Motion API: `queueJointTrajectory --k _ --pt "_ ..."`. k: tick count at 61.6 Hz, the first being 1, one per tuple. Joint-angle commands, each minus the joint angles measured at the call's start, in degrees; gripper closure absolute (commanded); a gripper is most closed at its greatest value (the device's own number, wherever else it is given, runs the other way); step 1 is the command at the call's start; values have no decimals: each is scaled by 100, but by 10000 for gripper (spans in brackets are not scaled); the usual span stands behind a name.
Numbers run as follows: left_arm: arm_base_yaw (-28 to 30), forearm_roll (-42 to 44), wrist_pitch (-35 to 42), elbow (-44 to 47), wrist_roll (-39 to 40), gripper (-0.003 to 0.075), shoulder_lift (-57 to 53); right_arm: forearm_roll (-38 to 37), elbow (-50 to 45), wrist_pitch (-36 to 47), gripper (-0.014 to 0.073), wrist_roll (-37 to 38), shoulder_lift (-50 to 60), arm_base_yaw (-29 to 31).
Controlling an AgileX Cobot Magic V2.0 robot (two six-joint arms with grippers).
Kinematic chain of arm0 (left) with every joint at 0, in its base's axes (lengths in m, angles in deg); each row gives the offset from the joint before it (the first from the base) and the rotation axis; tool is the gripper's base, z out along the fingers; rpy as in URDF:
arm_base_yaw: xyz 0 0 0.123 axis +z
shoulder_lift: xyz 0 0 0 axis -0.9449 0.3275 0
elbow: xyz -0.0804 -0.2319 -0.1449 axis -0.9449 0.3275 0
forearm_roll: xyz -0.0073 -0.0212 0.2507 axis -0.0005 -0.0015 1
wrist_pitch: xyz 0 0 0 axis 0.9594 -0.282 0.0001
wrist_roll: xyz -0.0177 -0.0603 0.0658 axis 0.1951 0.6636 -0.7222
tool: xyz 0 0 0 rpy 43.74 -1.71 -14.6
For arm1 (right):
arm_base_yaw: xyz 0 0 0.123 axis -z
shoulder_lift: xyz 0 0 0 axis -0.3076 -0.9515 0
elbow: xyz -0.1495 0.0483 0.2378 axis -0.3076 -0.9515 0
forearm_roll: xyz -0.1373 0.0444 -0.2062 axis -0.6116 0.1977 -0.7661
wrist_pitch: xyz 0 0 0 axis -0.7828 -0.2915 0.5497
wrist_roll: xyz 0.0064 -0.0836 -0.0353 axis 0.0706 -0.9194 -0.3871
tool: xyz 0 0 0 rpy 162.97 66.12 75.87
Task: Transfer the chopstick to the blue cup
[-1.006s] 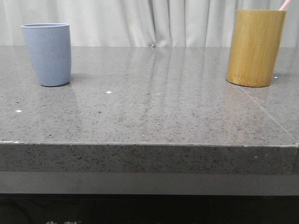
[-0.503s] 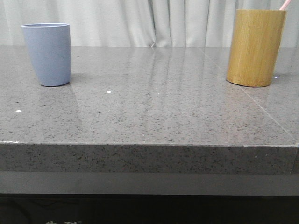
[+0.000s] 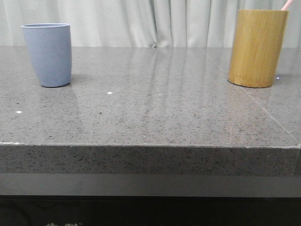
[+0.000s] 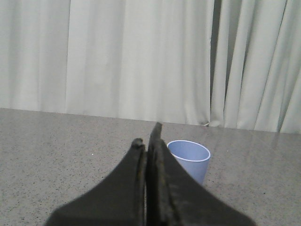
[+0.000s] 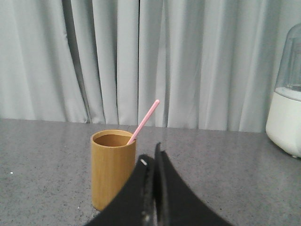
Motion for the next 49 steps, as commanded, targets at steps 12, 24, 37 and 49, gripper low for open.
queueJointTrajectory --k 12,24,37,49 --pt "19 -43 -639 -1556 21 739 1499 -122 1323 -900 662 -37 -1504 21" --pt "19 -57 -547 -1486 21 739 2081 -88 1292 -982 662 -37 -2102 21" --pt "19 -19 -651 -1418 6 738 2553 -58 1291 -1365 658 -37 -2547 21" --pt "19 -19 -663 -1418 -362 617 2713 -41 1291 -1773 350 -37 -2770 21"
